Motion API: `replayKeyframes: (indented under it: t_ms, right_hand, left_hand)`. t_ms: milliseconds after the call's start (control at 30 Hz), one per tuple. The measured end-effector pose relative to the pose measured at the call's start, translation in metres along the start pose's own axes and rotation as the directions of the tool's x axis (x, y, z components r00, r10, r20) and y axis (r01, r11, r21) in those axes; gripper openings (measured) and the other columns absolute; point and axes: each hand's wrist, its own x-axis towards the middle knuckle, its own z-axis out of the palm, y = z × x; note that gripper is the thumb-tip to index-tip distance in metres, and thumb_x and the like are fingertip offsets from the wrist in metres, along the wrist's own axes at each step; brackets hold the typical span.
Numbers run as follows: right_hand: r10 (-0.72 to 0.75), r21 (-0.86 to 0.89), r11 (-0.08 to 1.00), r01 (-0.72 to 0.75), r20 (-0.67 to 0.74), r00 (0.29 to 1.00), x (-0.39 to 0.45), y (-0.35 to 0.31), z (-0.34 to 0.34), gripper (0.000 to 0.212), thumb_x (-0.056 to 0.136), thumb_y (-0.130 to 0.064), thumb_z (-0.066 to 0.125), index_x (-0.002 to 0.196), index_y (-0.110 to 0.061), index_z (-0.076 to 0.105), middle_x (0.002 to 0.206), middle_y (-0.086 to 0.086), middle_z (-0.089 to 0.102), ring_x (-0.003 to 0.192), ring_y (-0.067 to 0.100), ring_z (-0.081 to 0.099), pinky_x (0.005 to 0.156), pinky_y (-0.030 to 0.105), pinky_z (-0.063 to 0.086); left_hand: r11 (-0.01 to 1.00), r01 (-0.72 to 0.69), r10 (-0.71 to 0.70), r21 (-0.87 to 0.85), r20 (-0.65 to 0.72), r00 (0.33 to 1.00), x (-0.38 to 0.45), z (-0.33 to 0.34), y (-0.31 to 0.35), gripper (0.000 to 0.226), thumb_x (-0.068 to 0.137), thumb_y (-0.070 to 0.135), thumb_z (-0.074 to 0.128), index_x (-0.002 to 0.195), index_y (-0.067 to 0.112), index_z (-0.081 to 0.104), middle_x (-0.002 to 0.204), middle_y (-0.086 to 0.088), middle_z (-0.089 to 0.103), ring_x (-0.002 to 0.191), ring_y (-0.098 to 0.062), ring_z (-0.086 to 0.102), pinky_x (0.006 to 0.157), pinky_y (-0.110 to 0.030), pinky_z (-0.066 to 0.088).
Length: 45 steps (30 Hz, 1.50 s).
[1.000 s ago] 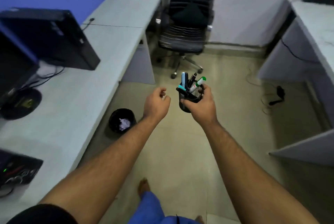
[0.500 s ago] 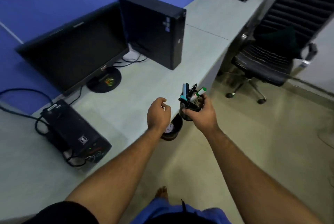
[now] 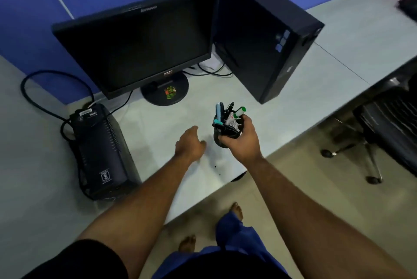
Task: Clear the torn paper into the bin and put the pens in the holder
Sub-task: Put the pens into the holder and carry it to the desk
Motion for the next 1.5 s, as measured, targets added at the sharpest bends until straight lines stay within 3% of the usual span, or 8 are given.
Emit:
replayKeyframes:
  t_ms: [67,133,233,333,433,600,733,1500]
  right_hand:
    - [-0.011,-0.029,0.999,0.013,0.068,0.998,0.026,0.003,0.004,0.055,0.067,-0.016,0.085,0.107,-0.038,0.054,0.108,-0.009,0.070,0.094,-0.001,0.069,0.082,0.022,0.055]
    - [-0.009,-0.055,0.998,0.015,0.123,0.992,0.051,0.007,0.010,0.058,0.067,-0.024,0.086,0.115,-0.032,0.054,0.112,-0.011,0.069,0.097,0.002,0.068,0.084,0.023,0.055]
    - [-0.010,-0.124,0.992,0.031,0.169,0.986,0.077,0.008,0.018,0.061,0.070,-0.037,0.086,0.120,-0.031,0.052,0.111,-0.018,0.067,0.095,0.001,0.064,0.079,0.014,0.049]
    - [-0.018,-0.147,0.988,0.051,0.214,0.977,0.105,0.013,0.031,0.065,0.072,-0.039,0.086,0.125,-0.028,0.051,0.110,-0.019,0.065,0.095,-0.003,0.060,0.079,0.006,0.047]
    - [-0.020,-0.144,0.988,0.058,0.249,0.968,0.122,0.018,0.042,0.066,0.074,-0.038,0.086,0.128,-0.027,0.050,0.119,-0.017,0.066,0.103,-0.001,0.062,0.087,0.010,0.049]
    - [0.006,-0.127,0.992,0.028,0.261,0.965,0.148,0.031,0.057,0.068,0.072,-0.041,0.088,0.128,-0.028,0.050,0.122,-0.015,0.066,0.111,0.002,0.064,0.097,0.024,0.054]
    - [0.035,-0.155,0.988,0.007,0.267,0.963,0.157,0.041,0.063,0.069,0.066,-0.052,0.088,0.121,-0.034,0.050,0.116,-0.018,0.067,0.110,0.003,0.065,0.091,0.036,0.059]
    - [0.146,-0.161,0.982,-0.097,0.329,0.933,0.161,0.051,0.071,0.073,0.073,-0.032,0.088,0.132,-0.020,0.047,0.130,-0.005,0.064,0.118,0.015,0.062,0.102,0.039,0.053]
  left_hand:
    - [0.992,0.020,-0.030,0.126,0.078,0.997,0.022,0.010,-0.008,0.066,0.094,0.037,0.055,0.152,0.018,0.028,0.157,-0.007,0.033,0.143,-0.027,0.034,0.114,-0.044,0.032]
    - [0.978,0.053,-0.059,0.201,0.021,0.998,0.044,0.017,-0.013,0.067,0.097,0.037,0.050,0.154,0.015,0.022,0.162,-0.011,0.021,0.148,-0.028,0.022,0.118,-0.043,0.027]
    - [0.961,0.192,-0.164,0.196,-0.154,0.974,0.071,0.023,-0.011,0.065,0.099,0.037,0.045,0.154,0.011,0.021,0.162,-0.018,0.013,0.149,-0.034,0.016,0.118,-0.048,0.025]
    - [0.934,0.293,-0.254,0.203,-0.199,0.947,0.087,0.039,-0.017,0.070,0.099,0.051,0.036,0.155,0.011,0.018,0.163,-0.019,0.010,0.151,-0.035,0.010,0.121,-0.051,0.013]
    - [0.912,0.274,-0.187,0.307,-0.284,0.941,0.083,0.059,-0.028,0.075,0.099,0.059,0.023,0.155,0.010,0.021,0.161,-0.021,0.017,0.150,-0.036,0.015,0.121,-0.051,0.010]
    - [0.897,0.272,-0.144,0.348,-0.352,0.925,0.088,0.067,-0.033,0.072,0.099,0.056,0.027,0.154,0.010,0.025,0.160,-0.021,0.022,0.149,-0.037,0.019,0.121,-0.050,0.014]
    - [0.903,0.273,-0.134,0.332,-0.385,0.913,0.089,0.067,-0.033,0.072,0.099,0.055,0.030,0.153,0.008,0.029,0.158,-0.023,0.026,0.148,-0.038,0.022,0.121,-0.051,0.015]
    - [0.880,0.299,-0.156,0.370,-0.370,0.916,0.091,0.065,-0.033,0.074,0.098,0.060,0.020,0.154,0.011,0.025,0.160,-0.020,0.023,0.148,-0.037,0.022,0.121,-0.050,0.016]
